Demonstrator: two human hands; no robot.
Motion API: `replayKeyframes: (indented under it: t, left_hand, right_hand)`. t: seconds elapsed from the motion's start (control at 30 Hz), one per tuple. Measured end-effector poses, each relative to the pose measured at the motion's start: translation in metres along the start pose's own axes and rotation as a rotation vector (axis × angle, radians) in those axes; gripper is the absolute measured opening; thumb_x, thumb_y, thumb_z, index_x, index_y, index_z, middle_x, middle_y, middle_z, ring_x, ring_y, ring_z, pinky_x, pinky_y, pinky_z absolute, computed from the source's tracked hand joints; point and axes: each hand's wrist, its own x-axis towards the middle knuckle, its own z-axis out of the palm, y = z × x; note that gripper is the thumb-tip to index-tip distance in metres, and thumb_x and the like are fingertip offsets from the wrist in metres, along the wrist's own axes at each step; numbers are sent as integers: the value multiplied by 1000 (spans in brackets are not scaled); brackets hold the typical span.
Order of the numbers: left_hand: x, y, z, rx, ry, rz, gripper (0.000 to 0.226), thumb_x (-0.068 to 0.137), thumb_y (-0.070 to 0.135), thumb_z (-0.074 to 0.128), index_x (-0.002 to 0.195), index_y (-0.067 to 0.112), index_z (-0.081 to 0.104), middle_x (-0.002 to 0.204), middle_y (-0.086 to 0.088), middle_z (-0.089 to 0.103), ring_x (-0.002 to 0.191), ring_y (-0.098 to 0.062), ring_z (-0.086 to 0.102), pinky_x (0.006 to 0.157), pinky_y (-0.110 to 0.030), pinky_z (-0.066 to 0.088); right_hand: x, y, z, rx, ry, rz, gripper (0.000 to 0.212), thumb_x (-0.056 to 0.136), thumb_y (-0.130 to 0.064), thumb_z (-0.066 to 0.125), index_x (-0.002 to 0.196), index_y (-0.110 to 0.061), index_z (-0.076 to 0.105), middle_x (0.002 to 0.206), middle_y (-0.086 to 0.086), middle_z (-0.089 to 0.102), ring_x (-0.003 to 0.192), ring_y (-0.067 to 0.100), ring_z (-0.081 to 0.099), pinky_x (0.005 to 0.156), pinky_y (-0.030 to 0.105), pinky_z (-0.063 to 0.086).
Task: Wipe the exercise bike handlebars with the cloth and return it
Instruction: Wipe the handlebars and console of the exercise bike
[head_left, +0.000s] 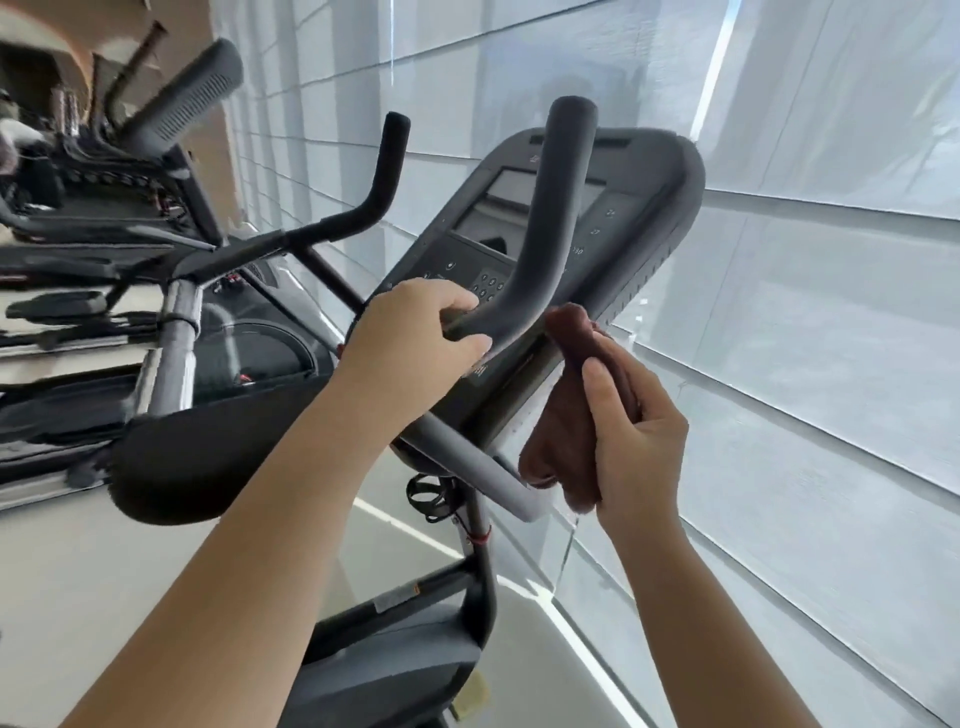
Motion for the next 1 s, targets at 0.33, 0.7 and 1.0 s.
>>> replayKeyframes:
  t: [0.33,0.7,1.0]
  left_hand:
    - [9,-8,21,-211,49,-144,24,74,11,74,88,29,67,87,18,68,83,5,64,80,-16,50]
    - [3,-4,28,-67,145,-122,25,75,15,70,83,38,64,87,20,69,85,4,64,86,-29,51]
    - [1,21,56,70,433,-280,21,65,39,67,81,27,65,80,16,68,79,5,62,76,-19,48]
  right_hand:
    - [54,20,18,66,-27,-167,27,83,-20,56,106,-30,65,102,-8,58,105,2,55,92,11,39]
    - [46,38,36,181,-41,-223,30,82,-13,59,111,-16,64,111,8,57,109,-2,51,94,12,36]
    - [75,57,14,364,-107,-232,30,84,-20,56,111,-12,64,114,15,57,114,6,52,98,16,35]
